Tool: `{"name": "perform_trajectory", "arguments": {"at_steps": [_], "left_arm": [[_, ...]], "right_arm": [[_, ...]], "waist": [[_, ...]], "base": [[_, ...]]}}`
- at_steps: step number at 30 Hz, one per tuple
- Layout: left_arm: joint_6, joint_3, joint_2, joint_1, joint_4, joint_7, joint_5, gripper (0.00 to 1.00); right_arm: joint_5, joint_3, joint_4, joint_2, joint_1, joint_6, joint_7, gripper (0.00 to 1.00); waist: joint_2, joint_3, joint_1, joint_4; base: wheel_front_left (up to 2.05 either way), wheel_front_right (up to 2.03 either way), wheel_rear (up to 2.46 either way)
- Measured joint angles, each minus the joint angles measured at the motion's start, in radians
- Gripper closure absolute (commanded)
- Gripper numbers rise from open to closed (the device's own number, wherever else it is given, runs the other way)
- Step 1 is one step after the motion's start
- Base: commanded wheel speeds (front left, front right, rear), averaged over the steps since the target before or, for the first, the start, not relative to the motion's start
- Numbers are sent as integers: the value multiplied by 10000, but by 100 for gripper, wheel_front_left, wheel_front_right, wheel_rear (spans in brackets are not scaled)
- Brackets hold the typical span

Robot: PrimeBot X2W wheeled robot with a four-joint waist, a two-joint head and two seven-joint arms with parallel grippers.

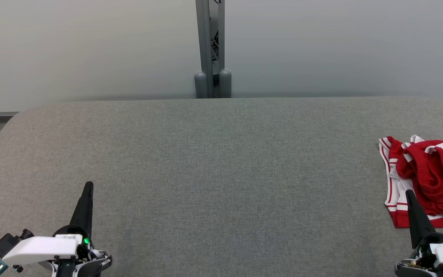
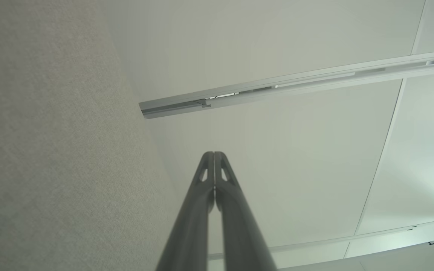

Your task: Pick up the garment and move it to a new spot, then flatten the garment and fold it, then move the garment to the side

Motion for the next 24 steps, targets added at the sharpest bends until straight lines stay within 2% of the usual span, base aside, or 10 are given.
{"name": "perform_trajectory", "arguments": {"at_steps": [15,24], "left_arm": [[-117,138,6,-108,-31,290,-934,100],[-117,144,6,-112,-36,290,-953,100]], "right_arm": [[993,-111,-163,-10,0,0,265,100],[1028,-119,-174,-12,0,0,263,100]], "waist": [[0,74,0,3],[0,75,0,3]], "base": [[0,0,0],[0,0,0]]}}
